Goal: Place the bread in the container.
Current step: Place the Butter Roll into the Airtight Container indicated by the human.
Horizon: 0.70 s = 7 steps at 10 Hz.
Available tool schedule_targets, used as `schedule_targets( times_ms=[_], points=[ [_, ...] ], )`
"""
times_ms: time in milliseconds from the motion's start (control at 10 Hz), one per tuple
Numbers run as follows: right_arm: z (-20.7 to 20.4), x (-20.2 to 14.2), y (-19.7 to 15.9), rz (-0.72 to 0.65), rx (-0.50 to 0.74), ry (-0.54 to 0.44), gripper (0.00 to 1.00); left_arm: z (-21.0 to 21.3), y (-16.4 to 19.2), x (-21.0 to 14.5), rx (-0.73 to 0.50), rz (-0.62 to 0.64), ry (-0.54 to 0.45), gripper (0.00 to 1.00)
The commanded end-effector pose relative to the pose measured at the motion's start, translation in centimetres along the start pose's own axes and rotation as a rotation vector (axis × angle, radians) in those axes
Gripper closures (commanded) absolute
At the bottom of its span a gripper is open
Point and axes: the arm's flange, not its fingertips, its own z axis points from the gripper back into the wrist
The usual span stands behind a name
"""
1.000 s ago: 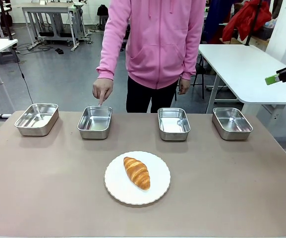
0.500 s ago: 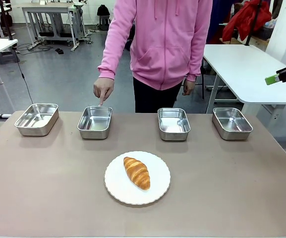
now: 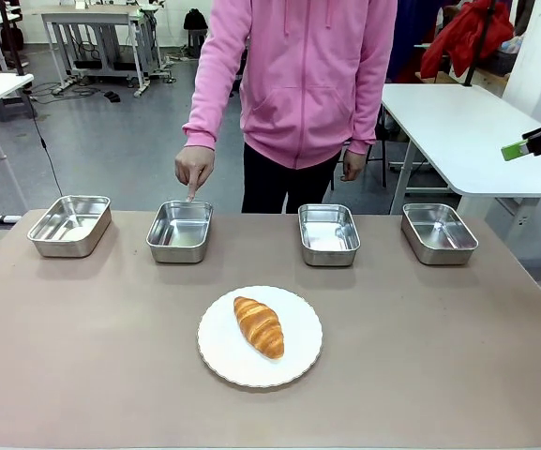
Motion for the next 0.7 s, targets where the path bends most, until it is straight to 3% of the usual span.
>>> schedule_targets(
  times_ms=[0,200,300,600],
  points=[
    [-0.1,0.1,-0.1,0.008,0.009,-0.016,0.0,-3.3,-4.9,3.6,0.045,0.104,0.102,0.0],
    [-0.1,0.1,-0.1,0.008,0.009,-0.016,0.0,-7.0,-10.9,8.2,0.111,0.169,0.196,0.0],
    [-0.1,0.1,-0.1,0.008,0.009,-0.016,0.0,-9.2,-13.7,9.9,0.203,0.232,0.225,0.0],
    [-0.1,0.1,-0.1,0.008,0.009,-0.016,0.0,-18.8,-24.0,11.5,0.501,0.61,0.285,0.0]
  ],
)
